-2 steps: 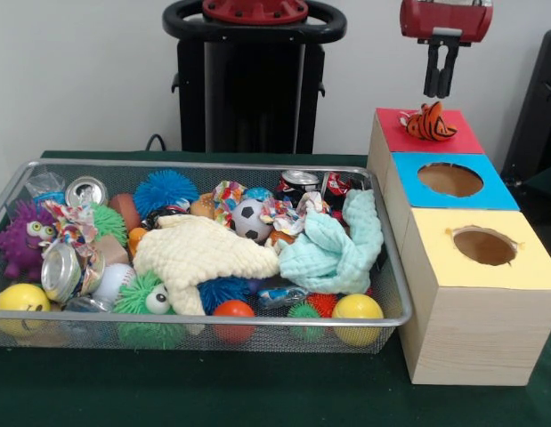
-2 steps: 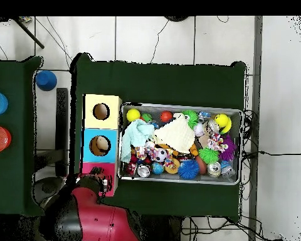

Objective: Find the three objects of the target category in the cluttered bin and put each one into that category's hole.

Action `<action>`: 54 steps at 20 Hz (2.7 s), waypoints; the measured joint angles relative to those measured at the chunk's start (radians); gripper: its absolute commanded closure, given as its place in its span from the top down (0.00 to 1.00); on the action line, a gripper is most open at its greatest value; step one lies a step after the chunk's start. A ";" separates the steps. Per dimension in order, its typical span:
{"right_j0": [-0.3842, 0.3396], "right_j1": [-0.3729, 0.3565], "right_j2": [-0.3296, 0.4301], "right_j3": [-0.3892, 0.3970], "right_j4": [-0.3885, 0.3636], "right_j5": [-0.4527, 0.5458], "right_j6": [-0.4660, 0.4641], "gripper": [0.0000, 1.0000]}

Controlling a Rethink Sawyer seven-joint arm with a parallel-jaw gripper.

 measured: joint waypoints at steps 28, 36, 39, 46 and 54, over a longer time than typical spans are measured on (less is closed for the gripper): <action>0.005 0.120 0.000 -0.001 0.001 -0.035 0.000 0.00; 0.040 0.193 -0.005 -0.007 0.001 -0.101 0.000 0.00; 0.056 0.195 -0.019 -0.010 0.001 -0.103 0.000 0.00; 0.077 0.203 -0.035 -0.018 0.001 -0.103 0.000 0.00; 0.049 0.184 -0.024 -0.017 0.001 -0.103 0.000 0.00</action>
